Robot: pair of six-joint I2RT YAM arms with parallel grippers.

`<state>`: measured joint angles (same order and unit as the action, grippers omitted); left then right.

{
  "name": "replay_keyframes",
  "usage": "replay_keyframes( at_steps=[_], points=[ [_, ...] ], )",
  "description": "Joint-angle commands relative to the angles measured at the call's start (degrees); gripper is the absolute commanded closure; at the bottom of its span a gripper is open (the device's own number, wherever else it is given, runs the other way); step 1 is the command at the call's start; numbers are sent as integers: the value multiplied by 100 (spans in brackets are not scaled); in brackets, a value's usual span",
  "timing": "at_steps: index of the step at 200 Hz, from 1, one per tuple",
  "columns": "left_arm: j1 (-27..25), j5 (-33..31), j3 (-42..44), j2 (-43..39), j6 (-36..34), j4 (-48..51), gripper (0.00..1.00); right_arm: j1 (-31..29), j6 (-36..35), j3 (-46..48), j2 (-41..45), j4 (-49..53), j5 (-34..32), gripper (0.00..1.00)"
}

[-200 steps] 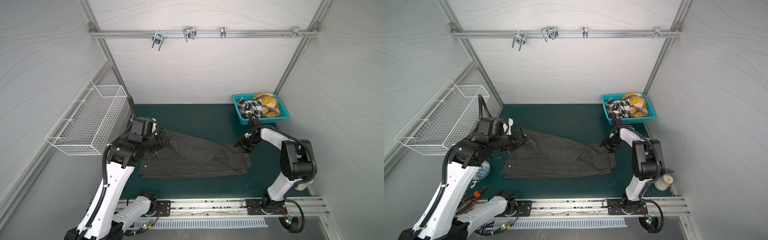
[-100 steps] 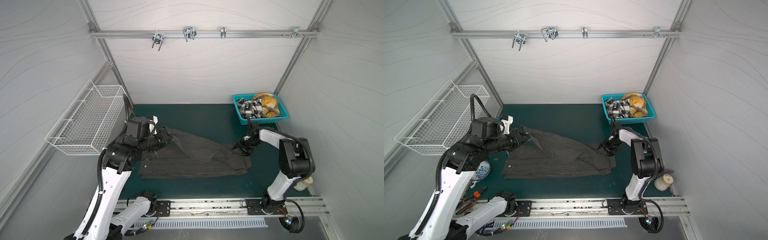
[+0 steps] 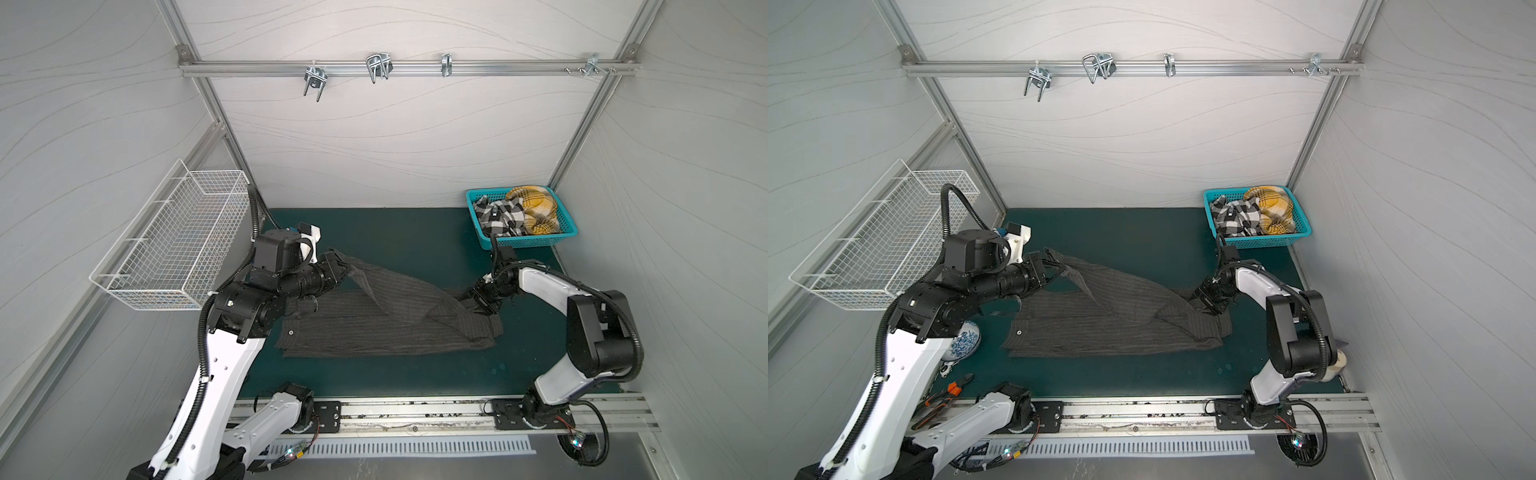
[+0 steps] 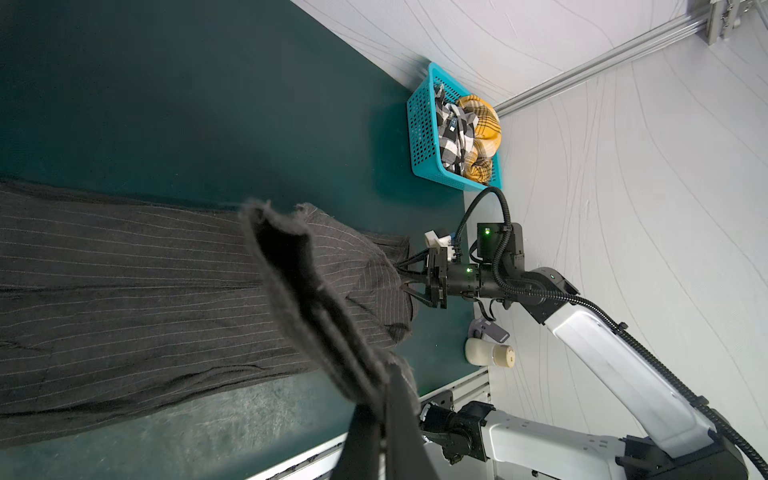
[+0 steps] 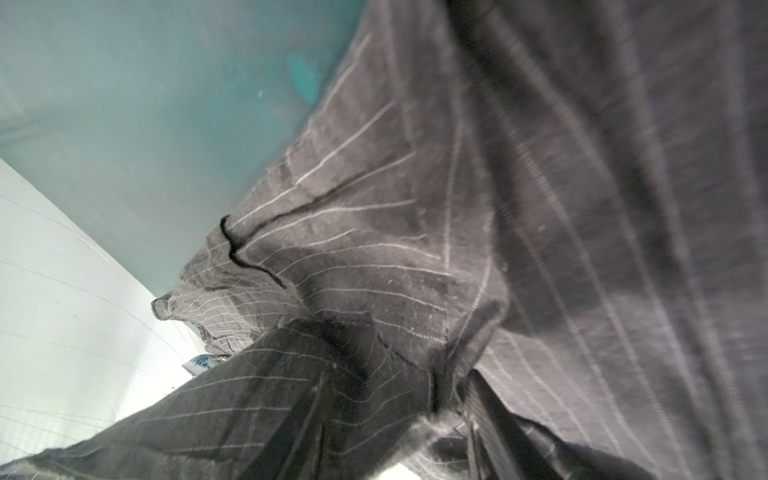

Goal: Fold and stack the long sleeve shirts

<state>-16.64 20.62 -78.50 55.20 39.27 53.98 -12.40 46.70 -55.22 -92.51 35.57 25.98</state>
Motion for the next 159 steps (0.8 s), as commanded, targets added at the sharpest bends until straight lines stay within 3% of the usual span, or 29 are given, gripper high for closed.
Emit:
replay_keyframes(
  at_steps=[1, 34, 87, 117, 139, 159],
  points=[
    [-23, 21, -128, -88, -93, -368, 100, 19, 267, -30, 84, 23, -132, 48],
    [-23, 69, -296, -27, -70, -393, 100, 31, 408, 192, 82, -111, -210, 52],
    [-23, -221, -381, -95, -188, -303, 100, 206, 96, -147, -89, 218, -357, 86],
    [-21, -1136, -462, -182, -198, 147, 100, 421, -227, -376, 105, 576, -479, 100],
    [24, -1768, -250, -274, -155, 594, 100, 528, -444, -438, 199, 772, -483, 100],
    [82, -1666, 229, -478, -57, 583, 100, 570, -603, -394, 223, 810, -413, 100]
  ],
)
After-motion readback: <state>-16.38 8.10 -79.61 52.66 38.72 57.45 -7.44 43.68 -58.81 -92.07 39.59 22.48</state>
